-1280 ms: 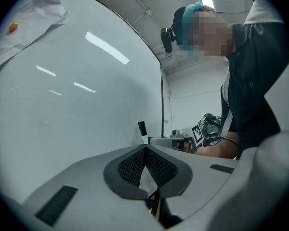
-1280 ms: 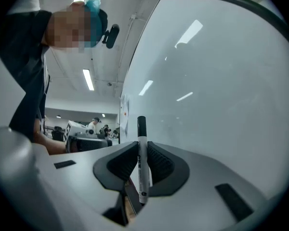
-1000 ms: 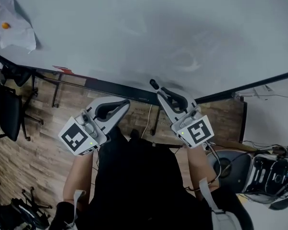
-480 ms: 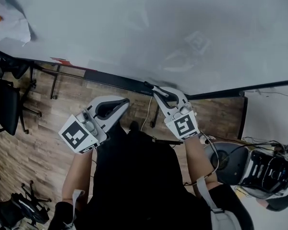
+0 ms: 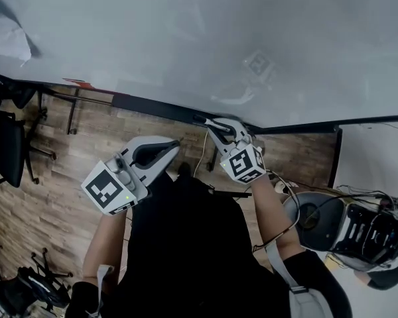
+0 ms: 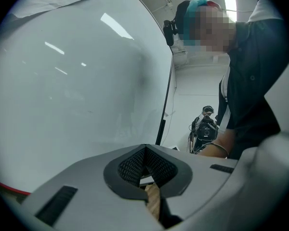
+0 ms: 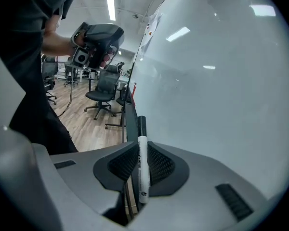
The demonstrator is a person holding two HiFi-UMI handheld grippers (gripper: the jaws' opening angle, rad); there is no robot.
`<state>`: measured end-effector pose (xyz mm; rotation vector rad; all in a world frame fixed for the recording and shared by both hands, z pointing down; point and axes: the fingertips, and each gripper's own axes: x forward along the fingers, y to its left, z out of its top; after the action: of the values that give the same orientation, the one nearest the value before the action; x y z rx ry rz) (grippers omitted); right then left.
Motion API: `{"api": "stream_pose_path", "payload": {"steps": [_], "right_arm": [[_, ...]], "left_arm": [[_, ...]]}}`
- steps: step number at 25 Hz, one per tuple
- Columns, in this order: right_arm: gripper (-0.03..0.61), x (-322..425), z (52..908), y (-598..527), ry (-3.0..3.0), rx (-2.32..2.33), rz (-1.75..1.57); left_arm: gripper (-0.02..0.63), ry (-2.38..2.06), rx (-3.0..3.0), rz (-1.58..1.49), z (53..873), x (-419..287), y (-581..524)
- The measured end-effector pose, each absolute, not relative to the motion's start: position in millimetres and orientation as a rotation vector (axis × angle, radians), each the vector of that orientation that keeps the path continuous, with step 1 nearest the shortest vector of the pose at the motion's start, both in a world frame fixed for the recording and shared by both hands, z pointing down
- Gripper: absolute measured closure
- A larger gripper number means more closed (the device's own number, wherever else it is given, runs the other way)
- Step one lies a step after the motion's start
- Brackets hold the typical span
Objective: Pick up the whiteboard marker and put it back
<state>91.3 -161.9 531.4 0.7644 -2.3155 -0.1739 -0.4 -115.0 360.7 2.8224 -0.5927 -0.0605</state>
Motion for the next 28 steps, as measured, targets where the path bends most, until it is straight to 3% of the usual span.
{"api": "stream_pose_path", "payload": {"steps": [28], "right_arm": [[0.506, 91.8, 621.5, -187.1, -2.170, 0.687, -0.117]], "left_arm": [[0.606, -0.570, 2.752, 0.052, 434.7, 11.9, -141.4]]}}
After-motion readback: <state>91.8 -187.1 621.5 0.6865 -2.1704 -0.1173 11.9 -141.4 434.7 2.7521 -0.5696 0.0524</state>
